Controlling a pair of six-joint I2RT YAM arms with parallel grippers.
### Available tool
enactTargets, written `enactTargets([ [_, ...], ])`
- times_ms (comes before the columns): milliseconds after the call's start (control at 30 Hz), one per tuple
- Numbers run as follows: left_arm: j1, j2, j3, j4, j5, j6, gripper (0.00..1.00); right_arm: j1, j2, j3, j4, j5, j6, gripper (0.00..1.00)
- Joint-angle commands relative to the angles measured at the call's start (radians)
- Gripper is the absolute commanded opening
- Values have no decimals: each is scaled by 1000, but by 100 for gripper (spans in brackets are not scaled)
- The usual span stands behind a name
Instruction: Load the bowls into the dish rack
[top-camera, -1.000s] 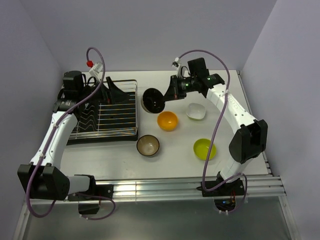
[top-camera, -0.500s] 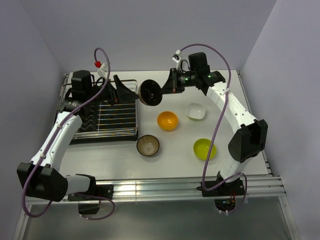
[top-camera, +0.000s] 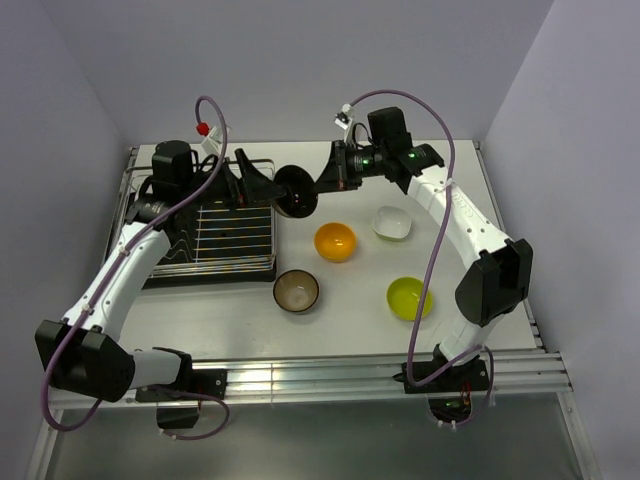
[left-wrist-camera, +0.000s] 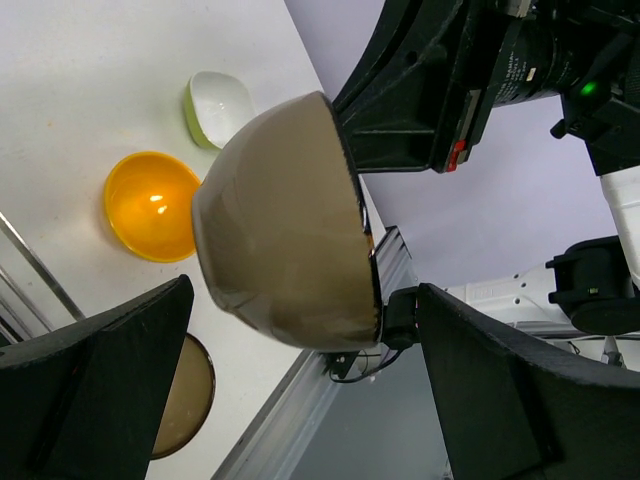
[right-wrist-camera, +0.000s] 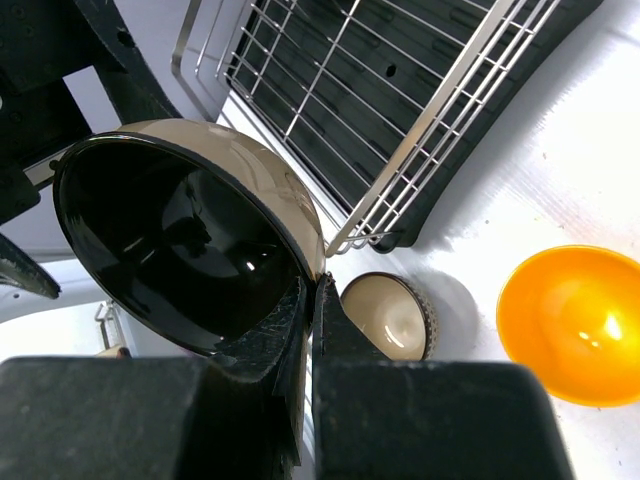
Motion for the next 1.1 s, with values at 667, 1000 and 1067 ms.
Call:
enactTargets([
  [667,-39,0,-69,141,58,-139,99,35,-21,60,78,-47,24,0],
  [1000,-39,10,-64,184,78,-168,97,55,-13,63,69,-64,10,0],
  [1067,-39,12,-58,178,75,-162,95,59,-15,63,69,-61,10,0],
])
